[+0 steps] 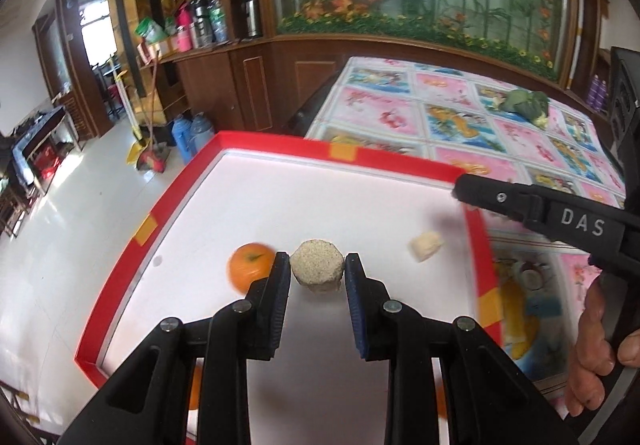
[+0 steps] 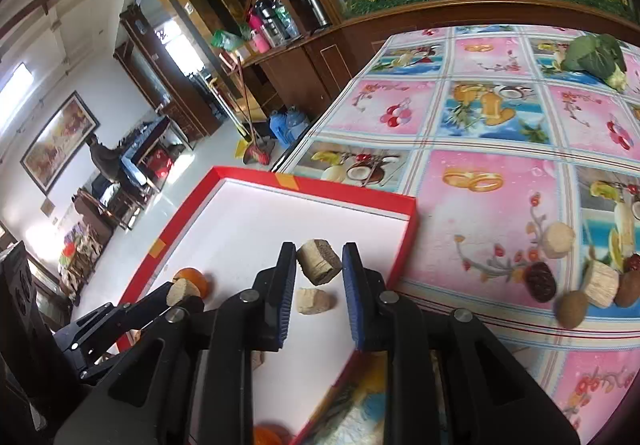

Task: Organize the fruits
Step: 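Carry the beige pieces over the tray and open both tools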

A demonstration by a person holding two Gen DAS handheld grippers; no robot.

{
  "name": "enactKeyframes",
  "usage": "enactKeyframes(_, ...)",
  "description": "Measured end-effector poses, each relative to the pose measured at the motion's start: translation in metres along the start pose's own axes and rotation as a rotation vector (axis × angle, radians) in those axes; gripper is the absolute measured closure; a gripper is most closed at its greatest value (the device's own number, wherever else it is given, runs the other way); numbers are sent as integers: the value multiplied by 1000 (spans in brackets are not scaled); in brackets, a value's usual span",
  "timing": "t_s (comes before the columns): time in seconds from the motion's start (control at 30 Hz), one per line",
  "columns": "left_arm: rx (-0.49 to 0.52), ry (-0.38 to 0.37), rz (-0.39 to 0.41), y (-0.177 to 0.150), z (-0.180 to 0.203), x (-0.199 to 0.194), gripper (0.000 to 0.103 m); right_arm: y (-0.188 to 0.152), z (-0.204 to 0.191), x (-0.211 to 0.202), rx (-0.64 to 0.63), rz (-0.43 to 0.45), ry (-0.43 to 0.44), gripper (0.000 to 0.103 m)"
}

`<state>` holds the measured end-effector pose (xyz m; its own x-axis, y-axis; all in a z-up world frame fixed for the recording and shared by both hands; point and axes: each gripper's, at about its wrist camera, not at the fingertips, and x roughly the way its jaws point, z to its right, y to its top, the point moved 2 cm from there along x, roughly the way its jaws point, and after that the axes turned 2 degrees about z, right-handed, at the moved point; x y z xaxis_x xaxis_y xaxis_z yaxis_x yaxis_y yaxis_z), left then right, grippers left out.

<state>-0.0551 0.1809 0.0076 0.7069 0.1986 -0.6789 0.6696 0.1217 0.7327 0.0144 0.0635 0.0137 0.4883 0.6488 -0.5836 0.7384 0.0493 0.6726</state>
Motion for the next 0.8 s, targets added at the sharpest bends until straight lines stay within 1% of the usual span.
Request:
enactKeyframes(0.07, -14, 8, -7, -3, -8, 3, 76, 0, -5, 7, -14, -12, -14, 77)
enactKeyframes(0.13, 4, 35, 9, -3, -8, 0, 76, 0, -10, 15, -27, -25, -26, 77)
enactKeyframes(0.2, -4, 23, 7, -3, -10, 0, 76, 1, -13, 24, -36, -37, -44, 77)
enactKeyframes(0.4, -5, 22, 14, 1, -16, 1, 76, 2, -19, 48, -70, -92, -85, 77)
enactKeyframes(0.57, -11, 41, 19, 7, -21, 6, 76, 1, -24, 60, -105, -124, -113, 77)
enactKeyframes(0.8, 11, 86, 17, 17, -16, 15, 76, 2, -23, 61, -108, -133, -95, 76)
